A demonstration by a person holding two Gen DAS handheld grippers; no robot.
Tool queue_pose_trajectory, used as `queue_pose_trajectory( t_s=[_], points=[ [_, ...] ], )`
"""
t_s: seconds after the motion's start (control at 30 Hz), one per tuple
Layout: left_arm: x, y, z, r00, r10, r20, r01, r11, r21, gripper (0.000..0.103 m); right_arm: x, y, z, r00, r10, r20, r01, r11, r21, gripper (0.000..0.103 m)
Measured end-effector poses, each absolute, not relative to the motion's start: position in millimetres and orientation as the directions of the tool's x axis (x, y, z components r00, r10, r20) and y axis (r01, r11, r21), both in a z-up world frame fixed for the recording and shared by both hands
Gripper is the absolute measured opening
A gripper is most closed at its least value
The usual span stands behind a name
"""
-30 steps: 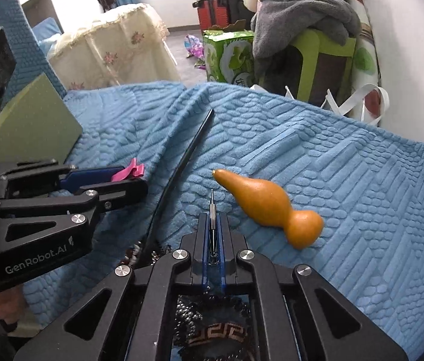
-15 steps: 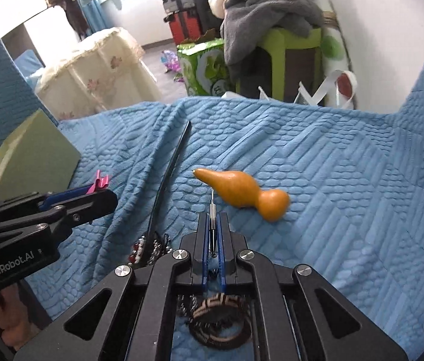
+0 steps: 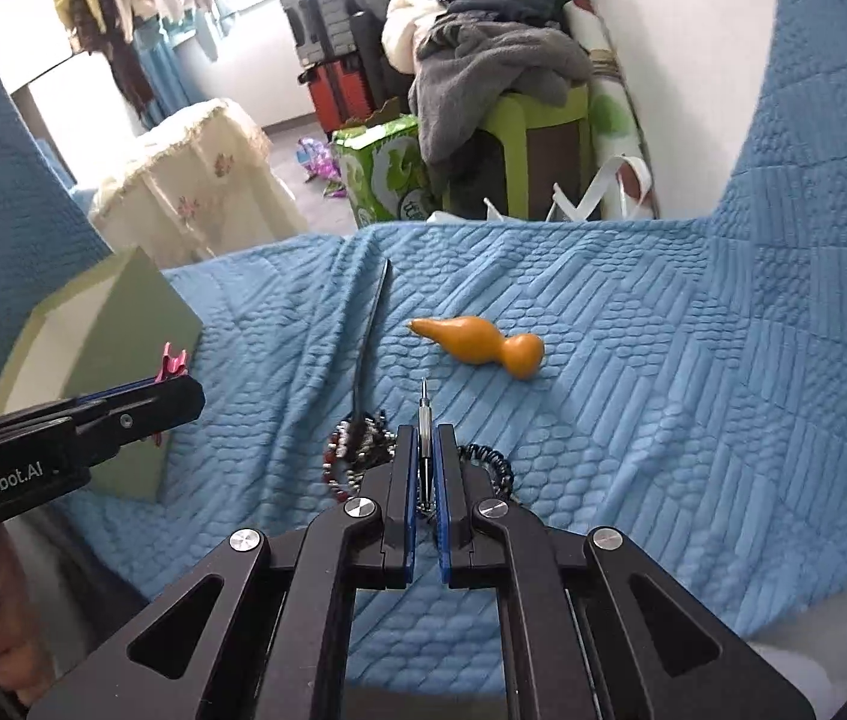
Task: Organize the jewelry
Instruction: 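Carry the pink clip and the screwdriver over the box with both tools, then open both tools to release the clip and screwdriver into the box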
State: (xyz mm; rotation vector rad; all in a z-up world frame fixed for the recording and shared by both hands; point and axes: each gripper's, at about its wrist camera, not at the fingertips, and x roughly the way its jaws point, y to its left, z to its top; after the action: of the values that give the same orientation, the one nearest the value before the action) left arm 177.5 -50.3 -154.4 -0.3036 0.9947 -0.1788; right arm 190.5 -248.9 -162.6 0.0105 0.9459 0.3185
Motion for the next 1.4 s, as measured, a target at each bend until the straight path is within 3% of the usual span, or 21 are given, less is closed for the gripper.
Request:
queue_pose_trajectory(
  t_s=[0.47, 0.9, 1.13, 1.4],
  points=[
    [158.9, -1.3, -54.9, 0.626, -0.296, -0.722, 0.042, 0.937, -0.348, 0.024, 180.5, -203.7, -55.8, 0.656, 0.307, -0.69, -0.296, 0.945, 0.139, 0.003],
    [132.7, 87.7, 29.0, 0.751, -0.175, -0.637, -0.03, 0.954, -0.298, 0.024, 173.1, -119.1, 27.2, 0.71, 0.403, -0.577, -0.418, 0.901, 0.116, 0.003],
    [123.1, 140.2, 20.6, 0.768, -0.118, -0.63, -0.098, 0.95, -0.297, 0.024, 171.4, -67.0, 18.8, 0.705, 0.435, -0.56, -0.45, 0.885, 0.121, 0.004],
    [130.3, 186.5, -35.7, 0.704, -0.089, -0.705, -0.193, 0.931, -0.31, 0.024, 175.6, -17.3, -33.1, 0.625, 0.446, -0.64, -0.494, 0.861, 0.117, 0.004]
  ],
)
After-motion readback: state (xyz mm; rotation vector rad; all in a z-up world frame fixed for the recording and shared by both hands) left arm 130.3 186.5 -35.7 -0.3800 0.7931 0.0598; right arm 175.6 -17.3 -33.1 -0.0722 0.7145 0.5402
